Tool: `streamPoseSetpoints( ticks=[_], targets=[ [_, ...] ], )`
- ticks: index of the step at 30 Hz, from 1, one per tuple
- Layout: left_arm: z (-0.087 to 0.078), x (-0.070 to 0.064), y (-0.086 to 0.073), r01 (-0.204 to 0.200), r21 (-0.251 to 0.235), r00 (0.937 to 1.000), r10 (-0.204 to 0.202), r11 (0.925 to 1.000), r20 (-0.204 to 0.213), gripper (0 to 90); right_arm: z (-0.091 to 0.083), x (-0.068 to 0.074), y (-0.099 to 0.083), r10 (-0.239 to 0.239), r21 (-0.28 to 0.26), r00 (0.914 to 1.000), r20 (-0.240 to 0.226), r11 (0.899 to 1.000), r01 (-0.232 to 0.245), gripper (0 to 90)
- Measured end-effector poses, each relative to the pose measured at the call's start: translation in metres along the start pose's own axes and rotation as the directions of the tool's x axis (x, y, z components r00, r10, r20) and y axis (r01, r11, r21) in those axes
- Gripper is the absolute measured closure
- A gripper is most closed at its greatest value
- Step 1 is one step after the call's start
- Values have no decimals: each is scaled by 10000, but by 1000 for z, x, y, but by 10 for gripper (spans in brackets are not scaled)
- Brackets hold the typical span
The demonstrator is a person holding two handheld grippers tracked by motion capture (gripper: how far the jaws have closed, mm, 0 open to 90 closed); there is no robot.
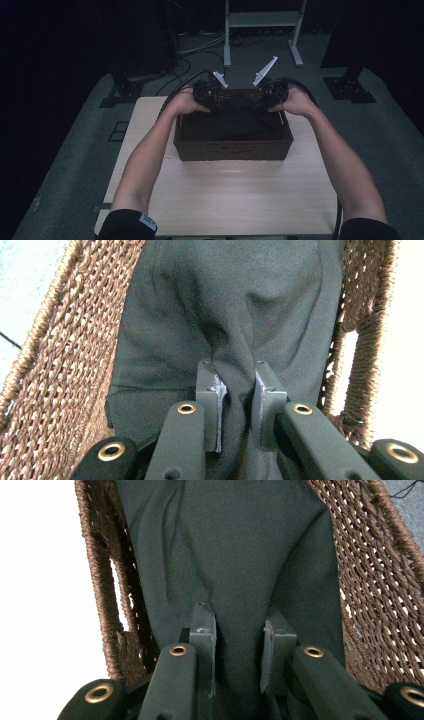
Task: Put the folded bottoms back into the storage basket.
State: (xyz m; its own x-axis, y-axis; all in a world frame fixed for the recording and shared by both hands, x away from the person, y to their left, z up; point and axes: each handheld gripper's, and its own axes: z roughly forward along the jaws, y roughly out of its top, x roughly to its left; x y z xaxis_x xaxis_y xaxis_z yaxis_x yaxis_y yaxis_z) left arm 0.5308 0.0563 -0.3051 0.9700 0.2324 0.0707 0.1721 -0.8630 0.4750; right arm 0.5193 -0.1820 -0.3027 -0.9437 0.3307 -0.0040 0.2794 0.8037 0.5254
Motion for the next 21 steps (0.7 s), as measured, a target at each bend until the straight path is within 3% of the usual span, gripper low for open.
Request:
streamPoseSetpoints(
  ticks=[13,17,21],
  targets=[
    [10,-2,-5,132,-200,9999,-131,9997,57,774,4,0,-6,61,81,10000,15,9999,-61,719],
    [14,-4,-6,19,59,10000,-19,10000,2,774,10,2,-7,78,175,10000,-28,9998,-77,719],
    [17,-4,-10,135,-70,9999,-134,9999,25,774,14,2,-8,149,158,9999,-72,9998,-148,719]
  ],
)
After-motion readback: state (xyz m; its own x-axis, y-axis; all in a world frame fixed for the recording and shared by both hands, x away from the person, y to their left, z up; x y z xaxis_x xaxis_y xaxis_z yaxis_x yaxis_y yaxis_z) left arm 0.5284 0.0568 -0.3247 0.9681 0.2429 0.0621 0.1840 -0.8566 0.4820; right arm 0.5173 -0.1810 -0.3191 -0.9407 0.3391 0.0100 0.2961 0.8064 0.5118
